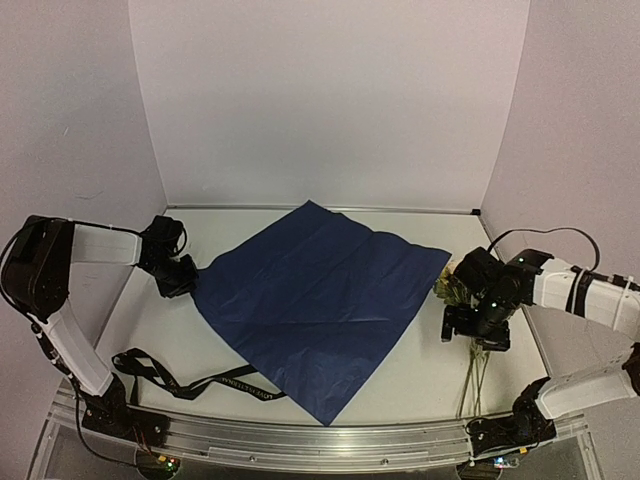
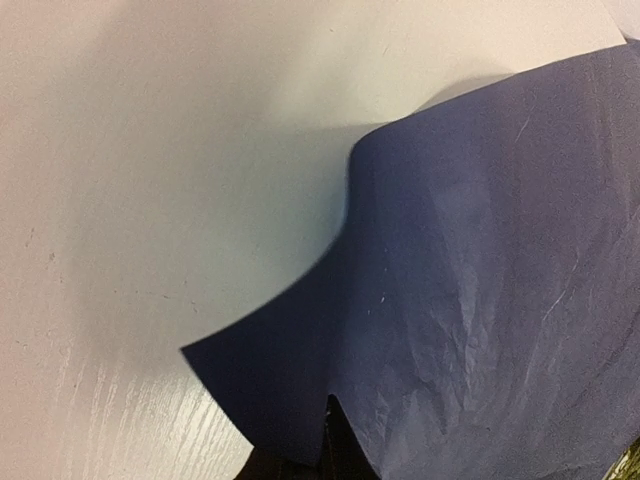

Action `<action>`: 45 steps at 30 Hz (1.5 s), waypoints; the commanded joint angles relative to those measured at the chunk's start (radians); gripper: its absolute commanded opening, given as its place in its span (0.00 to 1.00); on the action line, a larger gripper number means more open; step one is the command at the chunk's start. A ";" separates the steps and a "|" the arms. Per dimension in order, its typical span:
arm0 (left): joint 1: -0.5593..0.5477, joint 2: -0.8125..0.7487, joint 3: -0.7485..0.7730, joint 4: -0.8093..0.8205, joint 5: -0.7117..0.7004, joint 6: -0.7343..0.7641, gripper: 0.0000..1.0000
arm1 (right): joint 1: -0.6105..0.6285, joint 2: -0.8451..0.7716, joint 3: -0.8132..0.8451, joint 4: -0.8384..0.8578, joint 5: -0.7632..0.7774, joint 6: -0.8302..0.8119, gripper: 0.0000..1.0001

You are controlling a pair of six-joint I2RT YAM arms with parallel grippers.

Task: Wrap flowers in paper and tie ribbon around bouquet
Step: Pick up the fake flower from the center of the board.

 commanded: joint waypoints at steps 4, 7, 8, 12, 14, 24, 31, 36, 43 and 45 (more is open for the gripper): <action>0.014 0.003 0.050 0.010 0.074 -0.002 0.28 | -0.125 -0.036 -0.086 -0.117 0.045 -0.142 0.98; 0.013 -0.020 0.049 0.003 0.074 0.003 0.42 | -0.165 -0.009 -0.089 -0.080 0.013 -0.172 0.97; 0.013 -0.030 0.051 -0.005 0.065 0.006 0.48 | -0.180 0.007 -0.084 -0.073 0.005 -0.184 0.96; 0.013 -0.084 0.064 -0.051 0.000 0.025 0.64 | -0.254 0.082 -0.060 -0.016 -0.077 -0.205 0.92; 0.013 -0.116 0.070 -0.074 -0.043 0.033 0.71 | -0.286 0.123 -0.054 0.021 -0.111 -0.210 0.89; -0.202 -0.170 0.214 -0.138 -0.107 0.091 0.74 | -0.398 0.297 -0.005 0.160 -0.214 -0.203 0.59; -0.445 0.041 0.376 -0.018 0.115 0.123 0.57 | -0.429 0.371 0.016 0.184 -0.225 -0.188 0.47; -0.583 0.237 0.547 -0.002 0.181 0.174 0.52 | -0.435 0.395 0.019 0.191 -0.235 -0.170 0.45; -0.658 0.461 0.694 0.015 0.259 0.186 0.50 | -0.438 0.407 0.006 0.205 -0.233 -0.146 0.35; -0.668 0.504 0.723 0.008 0.268 0.187 0.50 | -0.438 0.408 0.000 0.211 -0.233 -0.142 0.31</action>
